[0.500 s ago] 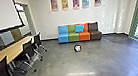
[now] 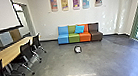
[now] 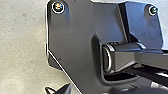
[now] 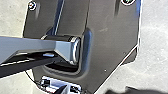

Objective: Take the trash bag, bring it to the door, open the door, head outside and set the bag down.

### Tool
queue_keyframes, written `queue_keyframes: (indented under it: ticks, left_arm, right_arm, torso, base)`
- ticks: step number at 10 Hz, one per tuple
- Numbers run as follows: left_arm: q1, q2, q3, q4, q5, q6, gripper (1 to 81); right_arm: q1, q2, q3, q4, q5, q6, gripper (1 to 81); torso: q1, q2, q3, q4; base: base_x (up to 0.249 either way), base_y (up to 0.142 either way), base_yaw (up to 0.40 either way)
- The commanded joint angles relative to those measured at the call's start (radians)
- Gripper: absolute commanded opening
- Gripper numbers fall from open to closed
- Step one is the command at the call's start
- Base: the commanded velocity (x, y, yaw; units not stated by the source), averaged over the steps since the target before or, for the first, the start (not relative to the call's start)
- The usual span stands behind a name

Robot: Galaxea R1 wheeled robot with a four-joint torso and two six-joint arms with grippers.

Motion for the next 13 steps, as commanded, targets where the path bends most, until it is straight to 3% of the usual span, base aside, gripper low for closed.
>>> queue_keyframes:
  ticks: [1,13]
  left_arm:
    - [-0.046,-0.006,-0.003,0.008,0.058,0.007,81.1]
    - [-0.045,0.003,-0.003,0.008,0.058,0.007,81.1]
  right_arm:
    - [0.035,-0.008,0.006,0.003,-0.062,-0.002,81.1]
    - [0.036,0.001,0.0,-0.004,-0.057,-0.002,81.1]
  torso:
    - [0.0,0.0,0.0,0.0]
    - [0.0,0.0,0.0,0.0]
  base:
    - [0.193,0.0,0.0]
    - [0.198,0.0,0.0]
